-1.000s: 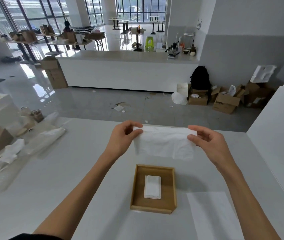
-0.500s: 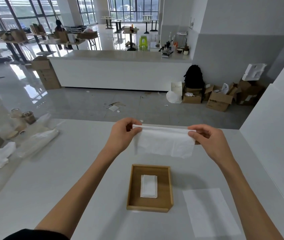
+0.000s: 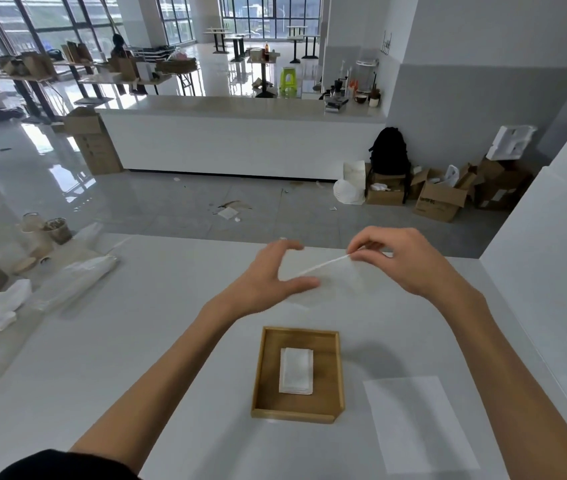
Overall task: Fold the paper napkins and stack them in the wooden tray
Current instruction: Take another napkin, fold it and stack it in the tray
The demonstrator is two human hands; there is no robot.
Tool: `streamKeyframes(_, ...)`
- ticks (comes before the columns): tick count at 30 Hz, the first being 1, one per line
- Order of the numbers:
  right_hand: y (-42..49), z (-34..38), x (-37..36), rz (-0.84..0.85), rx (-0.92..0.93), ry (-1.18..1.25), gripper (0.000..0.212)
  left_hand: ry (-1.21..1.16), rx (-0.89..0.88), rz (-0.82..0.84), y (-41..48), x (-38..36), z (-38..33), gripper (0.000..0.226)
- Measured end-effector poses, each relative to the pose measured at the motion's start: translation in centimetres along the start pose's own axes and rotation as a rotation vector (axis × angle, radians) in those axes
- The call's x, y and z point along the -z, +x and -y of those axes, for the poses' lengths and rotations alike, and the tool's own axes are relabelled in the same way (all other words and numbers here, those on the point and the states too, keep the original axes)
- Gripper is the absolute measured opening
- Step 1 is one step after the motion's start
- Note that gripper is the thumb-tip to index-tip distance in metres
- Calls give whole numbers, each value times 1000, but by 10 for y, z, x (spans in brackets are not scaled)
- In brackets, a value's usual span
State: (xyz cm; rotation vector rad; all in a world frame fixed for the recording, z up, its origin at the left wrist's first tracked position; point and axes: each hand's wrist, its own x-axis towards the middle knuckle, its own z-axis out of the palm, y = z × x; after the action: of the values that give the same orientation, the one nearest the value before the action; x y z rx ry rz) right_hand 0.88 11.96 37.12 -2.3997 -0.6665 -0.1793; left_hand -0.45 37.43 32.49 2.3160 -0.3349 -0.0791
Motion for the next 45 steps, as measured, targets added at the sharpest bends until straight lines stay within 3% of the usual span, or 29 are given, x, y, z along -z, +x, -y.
streamKeyframes(2, 11, 14, 5, 181, 26, -89, 16, -114, -88, 110, 2, -16, -17, 60)
streamKeyframes(5, 24, 27, 11, 295, 61, -165, 15, -242, -172, 158, 5, -34, -28, 14)
streamKeyframes(7, 30, 30, 16, 265, 96, -246, 12, -394, -130, 132, 5, -39, -28, 12)
streamKeyframes(9, 29, 26, 19, 77, 134, -253, 10, -558, -61, 82, 3, -39, -28, 17)
streamKeyframes(11, 20, 17, 16, -203, 44, -36, 19, -720, 10, 13, 1, -38, -26, 23)
streamKeyframes(13, 6, 7, 3, -366, -187, 234, 32, -838, 58, -65, 0, -34, -24, 27)
streamKeyframes(16, -16, -1, -31, -152, -484, 642, 45, -930, 94, -149, -4, -28, -19, 28)
streamKeyframes(18, -25, -1, -54, -23, -505, 838, 38, -952, 110, -162, -8, -25, -18, 26)
streamKeyframes(21, -26, 2, -75, -131, -457, 970, 15, -905, 126, -152, -12, -22, -13, 24)
streamKeyframes(24, -21, 2, -78, -230, -466, 979, 15, -848, 133, -170, -15, -19, -7, 22)
streamKeyframes(28, -19, 5, -72, -198, -449, 944, 14, -825, 124, -159, -20, -11, -3, 22)
streamKeyframes(40, -16, 4, -49, -253, -367, 999, 19, -950, 14, -56, -16, -5, -7, 25)
streamKeyframes(45, -20, 1, -43, -252, -259, 925, 46, -922, -49, -74, -7, -9, -11, 31)
